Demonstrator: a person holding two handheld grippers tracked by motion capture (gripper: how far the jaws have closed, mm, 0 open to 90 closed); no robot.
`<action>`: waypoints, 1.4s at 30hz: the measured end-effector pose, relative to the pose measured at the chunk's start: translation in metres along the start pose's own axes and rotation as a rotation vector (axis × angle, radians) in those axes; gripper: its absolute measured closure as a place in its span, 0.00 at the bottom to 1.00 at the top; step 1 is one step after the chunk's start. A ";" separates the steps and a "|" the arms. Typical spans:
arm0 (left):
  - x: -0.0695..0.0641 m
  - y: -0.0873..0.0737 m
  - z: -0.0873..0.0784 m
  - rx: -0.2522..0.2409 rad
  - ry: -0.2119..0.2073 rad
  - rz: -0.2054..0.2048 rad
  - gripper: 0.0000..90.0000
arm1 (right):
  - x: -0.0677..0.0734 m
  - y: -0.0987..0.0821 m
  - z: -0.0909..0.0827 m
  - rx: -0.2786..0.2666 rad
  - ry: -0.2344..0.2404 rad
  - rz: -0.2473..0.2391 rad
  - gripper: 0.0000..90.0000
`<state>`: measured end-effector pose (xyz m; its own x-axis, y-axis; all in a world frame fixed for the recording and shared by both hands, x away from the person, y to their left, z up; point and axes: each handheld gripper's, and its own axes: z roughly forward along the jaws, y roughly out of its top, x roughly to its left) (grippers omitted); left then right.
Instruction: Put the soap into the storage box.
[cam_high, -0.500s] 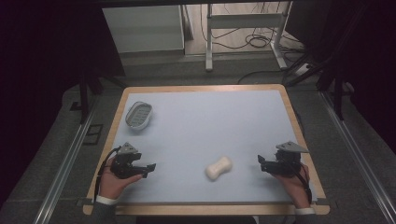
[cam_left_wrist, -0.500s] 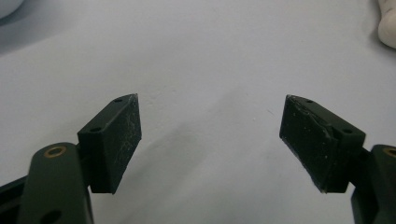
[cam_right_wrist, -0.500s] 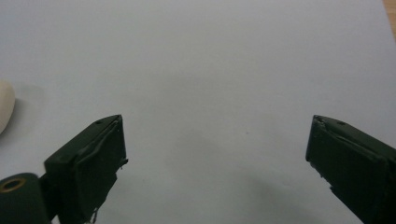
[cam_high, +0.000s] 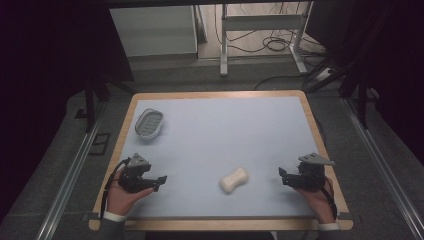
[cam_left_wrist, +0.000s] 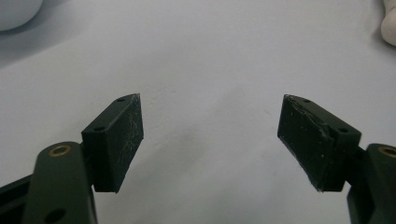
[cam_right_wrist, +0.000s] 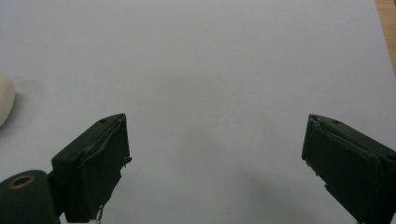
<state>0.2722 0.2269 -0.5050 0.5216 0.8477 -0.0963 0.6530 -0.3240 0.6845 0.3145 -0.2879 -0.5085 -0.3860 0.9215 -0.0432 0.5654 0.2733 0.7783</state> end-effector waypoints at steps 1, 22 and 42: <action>-0.001 0.001 0.001 0.002 0.006 -0.002 0.26 | 0.000 -0.001 0.000 0.002 0.003 -0.003 0.08; -0.028 0.040 -0.003 0.071 -0.046 0.057 0.27 | 0.001 -0.002 -0.006 -0.031 0.034 -0.017 0.08; -0.069 0.077 0.007 0.080 -0.073 0.173 0.26 | 0.000 -0.003 -0.008 -0.028 0.026 -0.024 0.08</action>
<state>0.2899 0.1403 -0.4510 0.6665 0.7446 -0.0365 0.5903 -0.4972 0.6358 0.3071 -0.2905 -0.5063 -0.4186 0.9070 -0.0458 0.5351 0.2871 0.7945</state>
